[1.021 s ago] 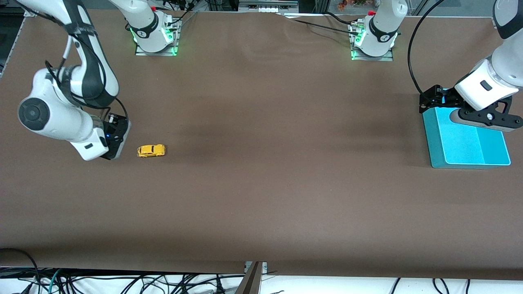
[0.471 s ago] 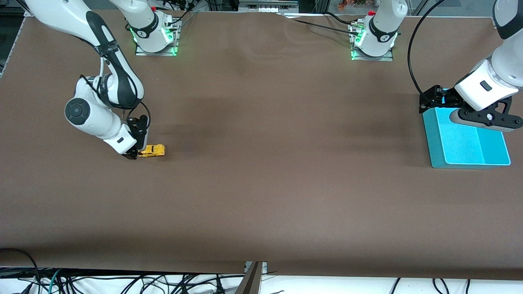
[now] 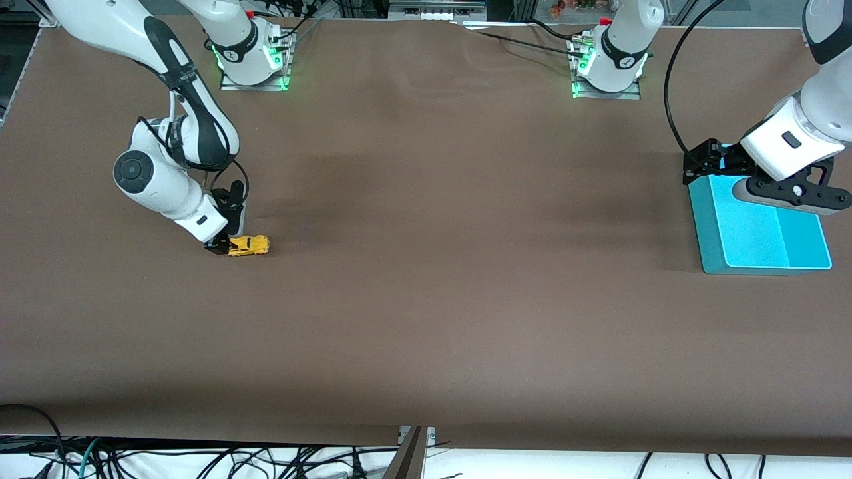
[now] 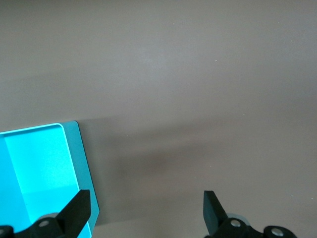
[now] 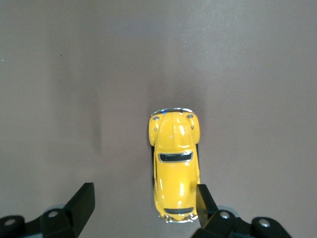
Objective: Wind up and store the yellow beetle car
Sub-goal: 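Close the right gripper on the yellow car's body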
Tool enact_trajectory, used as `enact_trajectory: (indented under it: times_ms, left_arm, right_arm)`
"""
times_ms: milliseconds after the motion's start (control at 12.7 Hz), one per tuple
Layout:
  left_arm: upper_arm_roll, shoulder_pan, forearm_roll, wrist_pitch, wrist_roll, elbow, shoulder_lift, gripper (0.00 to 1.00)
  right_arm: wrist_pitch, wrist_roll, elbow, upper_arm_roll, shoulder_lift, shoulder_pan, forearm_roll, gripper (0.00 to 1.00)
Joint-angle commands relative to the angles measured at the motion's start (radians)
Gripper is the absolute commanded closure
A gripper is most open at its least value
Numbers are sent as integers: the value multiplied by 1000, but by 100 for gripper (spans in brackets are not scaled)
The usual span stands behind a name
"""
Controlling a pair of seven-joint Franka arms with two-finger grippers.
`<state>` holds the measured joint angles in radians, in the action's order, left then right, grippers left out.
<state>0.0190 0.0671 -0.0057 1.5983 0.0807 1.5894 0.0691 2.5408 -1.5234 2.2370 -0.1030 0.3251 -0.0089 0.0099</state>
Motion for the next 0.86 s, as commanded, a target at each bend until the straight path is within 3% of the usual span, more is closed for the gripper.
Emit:
enact_trajectory:
  times_ms: [0, 629, 786]
  left_arm:
    - [-1, 6, 9, -23, -10, -32, 12, 0]
    - [-1, 6, 9, -23, -10, -32, 12, 0]
    - [-1, 6, 9, -23, -10, -32, 12, 0]
  right_arm:
    - [16, -55, 21, -17, -34, -20, 7, 9]
    - [139, -76, -4, -23, 57, -20, 1, 9]
    - [157, -77, -4, -23, 71, -20, 1, 15]
